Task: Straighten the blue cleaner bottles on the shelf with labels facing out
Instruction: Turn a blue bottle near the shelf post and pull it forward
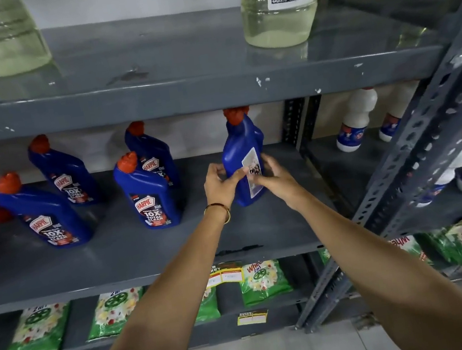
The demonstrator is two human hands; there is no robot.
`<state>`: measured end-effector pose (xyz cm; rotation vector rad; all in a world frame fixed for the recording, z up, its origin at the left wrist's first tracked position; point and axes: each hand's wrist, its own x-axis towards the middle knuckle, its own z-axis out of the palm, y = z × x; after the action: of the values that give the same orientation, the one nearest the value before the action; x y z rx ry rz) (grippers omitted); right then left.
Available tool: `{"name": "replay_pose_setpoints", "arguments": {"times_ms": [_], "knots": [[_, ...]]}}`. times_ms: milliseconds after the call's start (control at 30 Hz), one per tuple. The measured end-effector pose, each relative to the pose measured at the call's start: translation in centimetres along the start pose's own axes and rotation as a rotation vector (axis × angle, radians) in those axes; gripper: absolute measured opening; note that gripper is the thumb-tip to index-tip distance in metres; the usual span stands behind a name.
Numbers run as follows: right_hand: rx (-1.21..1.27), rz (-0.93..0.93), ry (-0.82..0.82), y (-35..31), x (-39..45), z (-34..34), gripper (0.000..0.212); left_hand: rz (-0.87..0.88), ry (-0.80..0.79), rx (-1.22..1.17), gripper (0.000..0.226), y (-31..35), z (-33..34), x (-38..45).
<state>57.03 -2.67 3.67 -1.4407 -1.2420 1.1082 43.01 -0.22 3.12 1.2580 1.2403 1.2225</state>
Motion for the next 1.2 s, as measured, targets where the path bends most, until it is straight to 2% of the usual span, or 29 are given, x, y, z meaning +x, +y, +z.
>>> {"name": "replay_pose_setpoints", "arguments": {"times_ms": [67, 133, 267, 400, 533, 767, 867, 1000, 1133, 1200], "knots": [[-0.077, -0.02, -0.076, 0.1, -0.2, 0.3, 0.087, -0.011, 0.003, -0.009, 0.038, 0.5, 0.2, -0.2], [-0.108, -0.036, -0.073, 0.0, -0.1, 0.4, 0.097, 0.003, -0.019, 0.008, 0.037, 0.9, 0.1, -0.3], [-0.107, -0.058, -0.016, -0.1, -0.4, 0.5, 0.097, -0.001, -0.169, -0.039, 0.026, 1.3, -1.1, -0.3], [-0.05, -0.058, -0.035, -0.1, -0.8, 0.5, 0.097, -0.06, -0.321, -0.126, 0.012, 1.6, -3.1, 0.6], [0.007, -0.04, -0.106, -0.3, -1.1, 0.4, 0.098, -0.142, -0.503, -0.158, 0.037, 1.3, -4.4, 1.4], [0.07, -0.027, -0.244, -1.5, -1.4, 0.6, 0.071, -0.269, -0.683, -0.243, 0.083, 1.7, -3.8, 1.1], [0.061, -0.003, -0.289, -1.5, -1.5, 0.3, 0.064, -0.281, -0.695, -0.243, 0.084, 1.7, -3.7, 1.1], [0.059, 0.033, -0.31, -0.9, -1.5, 0.2, 0.07, -0.255, -0.686, -0.175, 0.068, 1.8, -3.2, 1.0], [0.064, 0.046, -0.309, -0.4, -1.5, -0.3, 0.068, -0.28, -0.632, -0.137, 0.07, 1.6, -2.7, 1.0], [0.06, 0.057, -0.306, -0.2, -1.4, -0.4, 0.066, -0.276, -0.658, -0.091, 0.057, 1.7, -2.6, 1.1]]}}
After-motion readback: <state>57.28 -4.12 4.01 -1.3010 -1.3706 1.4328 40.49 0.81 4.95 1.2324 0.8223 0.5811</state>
